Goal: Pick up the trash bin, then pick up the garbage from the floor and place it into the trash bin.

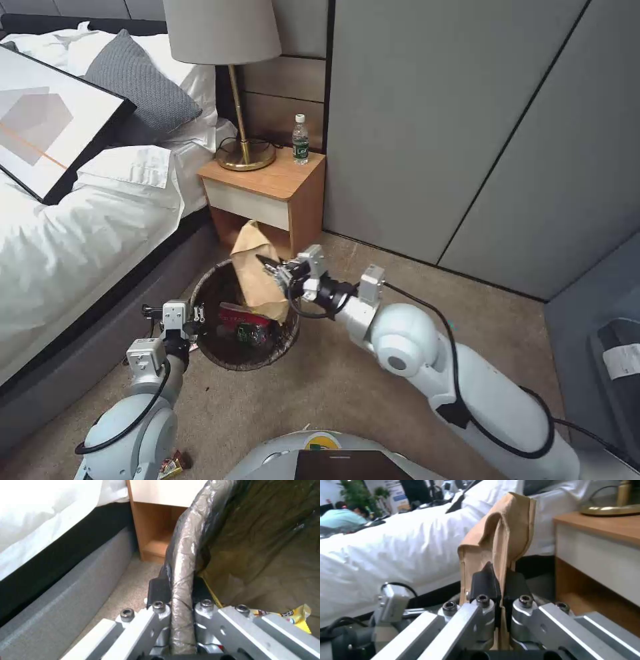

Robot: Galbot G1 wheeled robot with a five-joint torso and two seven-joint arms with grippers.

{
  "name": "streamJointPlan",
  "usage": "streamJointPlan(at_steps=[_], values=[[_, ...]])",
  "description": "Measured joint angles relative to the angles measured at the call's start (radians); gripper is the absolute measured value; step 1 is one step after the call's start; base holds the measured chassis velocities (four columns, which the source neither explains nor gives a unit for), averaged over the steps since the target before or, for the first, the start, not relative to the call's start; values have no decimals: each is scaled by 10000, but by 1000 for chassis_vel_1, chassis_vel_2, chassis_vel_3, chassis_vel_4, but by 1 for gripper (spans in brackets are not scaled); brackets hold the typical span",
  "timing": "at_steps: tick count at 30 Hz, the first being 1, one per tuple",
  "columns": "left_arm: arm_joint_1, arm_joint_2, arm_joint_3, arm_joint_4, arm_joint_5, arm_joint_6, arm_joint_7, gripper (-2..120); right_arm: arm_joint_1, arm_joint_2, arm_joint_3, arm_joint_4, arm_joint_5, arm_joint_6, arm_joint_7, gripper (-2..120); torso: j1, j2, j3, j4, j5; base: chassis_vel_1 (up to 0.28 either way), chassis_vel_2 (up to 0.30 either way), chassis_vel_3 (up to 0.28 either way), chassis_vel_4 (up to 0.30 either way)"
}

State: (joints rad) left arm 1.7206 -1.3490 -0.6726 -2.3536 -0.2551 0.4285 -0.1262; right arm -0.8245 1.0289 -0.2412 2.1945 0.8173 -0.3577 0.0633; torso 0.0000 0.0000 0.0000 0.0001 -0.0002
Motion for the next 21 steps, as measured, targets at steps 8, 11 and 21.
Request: streamJointPlan(at_steps=[8,11,21], values=[[0,-4,-14,-64,-5,4,-12,0,353,519,-807,-560,-553,-42,134,0,0,0,0,0,0,0,0,0,0],[3,5,-38,-69,-11,5,-16,0,345,665,-1031,-806,-964,-6,219,3,0,0,0,-1,0,0,0,0,0],[-31,27,-30,-70,-44,8,-16,0,311,1004,-1384,-1201,-1400,80,439,41,0,0,0,-1,1,0,0,0,0]])
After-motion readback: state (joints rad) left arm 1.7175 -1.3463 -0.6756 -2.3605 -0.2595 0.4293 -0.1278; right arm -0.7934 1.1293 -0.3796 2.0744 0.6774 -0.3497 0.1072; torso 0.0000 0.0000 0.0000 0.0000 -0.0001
